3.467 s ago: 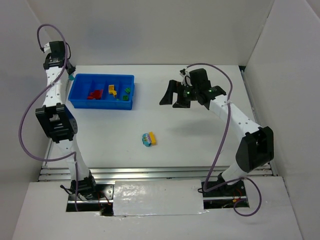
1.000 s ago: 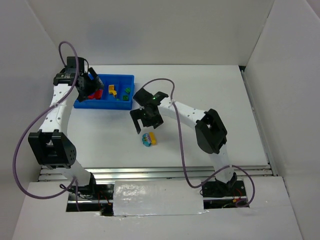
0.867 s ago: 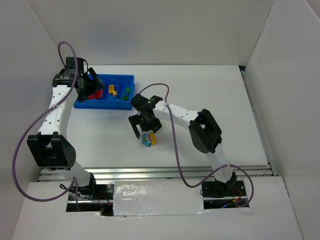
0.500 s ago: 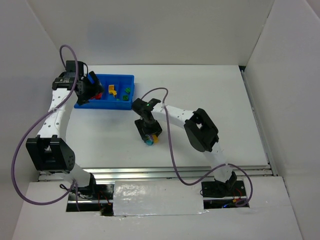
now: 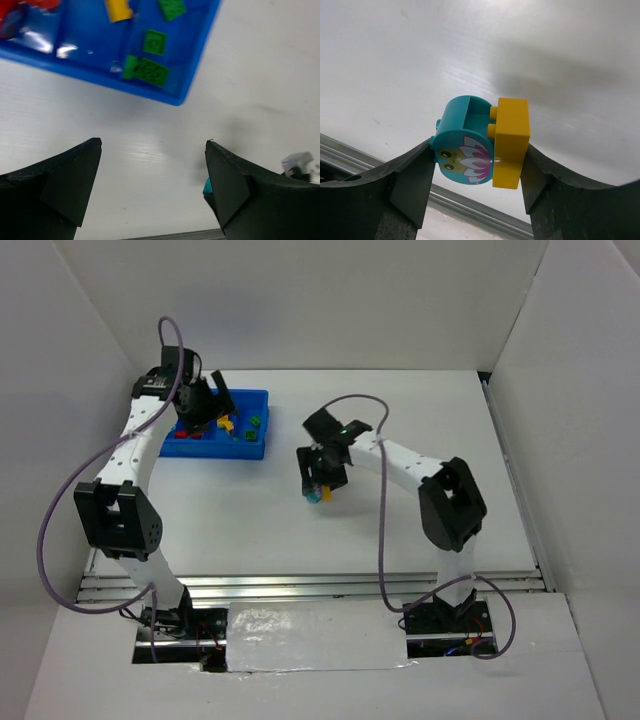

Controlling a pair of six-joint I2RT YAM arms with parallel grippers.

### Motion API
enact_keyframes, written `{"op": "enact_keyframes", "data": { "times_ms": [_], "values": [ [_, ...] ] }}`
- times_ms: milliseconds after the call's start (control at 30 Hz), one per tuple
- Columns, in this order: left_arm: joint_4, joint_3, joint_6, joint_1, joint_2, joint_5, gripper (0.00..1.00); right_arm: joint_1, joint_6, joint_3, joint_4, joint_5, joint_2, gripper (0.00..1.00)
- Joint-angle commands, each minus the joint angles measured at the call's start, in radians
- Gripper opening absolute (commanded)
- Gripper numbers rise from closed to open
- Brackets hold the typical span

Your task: Sort the legos into containers by color

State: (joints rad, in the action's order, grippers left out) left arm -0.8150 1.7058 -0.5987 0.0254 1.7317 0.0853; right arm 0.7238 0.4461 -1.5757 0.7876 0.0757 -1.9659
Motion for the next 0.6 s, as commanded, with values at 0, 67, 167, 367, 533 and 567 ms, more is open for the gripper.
{"op": "enact_keyframes", "data": {
  "times_ms": [0,67,167,367,533,567],
  "values": [
    [0.023,0.116,0.03,0.083,0.038,0.108,0.98,-0.087,0.036,0.036,-0.125,0.035,0.176,0.0],
    [0.034,0.156,0.017,0.119,0.067,0.18,0.98,-0.115,0.037,0.023,-0.123,0.05,0.216,0.0],
    [0.086,0.167,-0.013,0.151,0.12,0.328,0.98,-0.167,0.051,0.005,-0.129,0.107,0.263,0.0],
    [0.253,0.149,-0.091,0.235,0.155,0.505,0.98,-0.259,0.091,-0.042,-0.142,0.237,0.323,0.0],
    [0.362,0.144,-0.153,0.283,0.2,0.639,0.98,-0.282,0.055,-0.098,-0.088,0.219,0.308,0.0],
    [0.379,0.143,-0.165,0.288,0.21,0.651,0.98,-0.285,0.059,-0.092,-0.096,0.228,0.311,0.0]
  ]
}}
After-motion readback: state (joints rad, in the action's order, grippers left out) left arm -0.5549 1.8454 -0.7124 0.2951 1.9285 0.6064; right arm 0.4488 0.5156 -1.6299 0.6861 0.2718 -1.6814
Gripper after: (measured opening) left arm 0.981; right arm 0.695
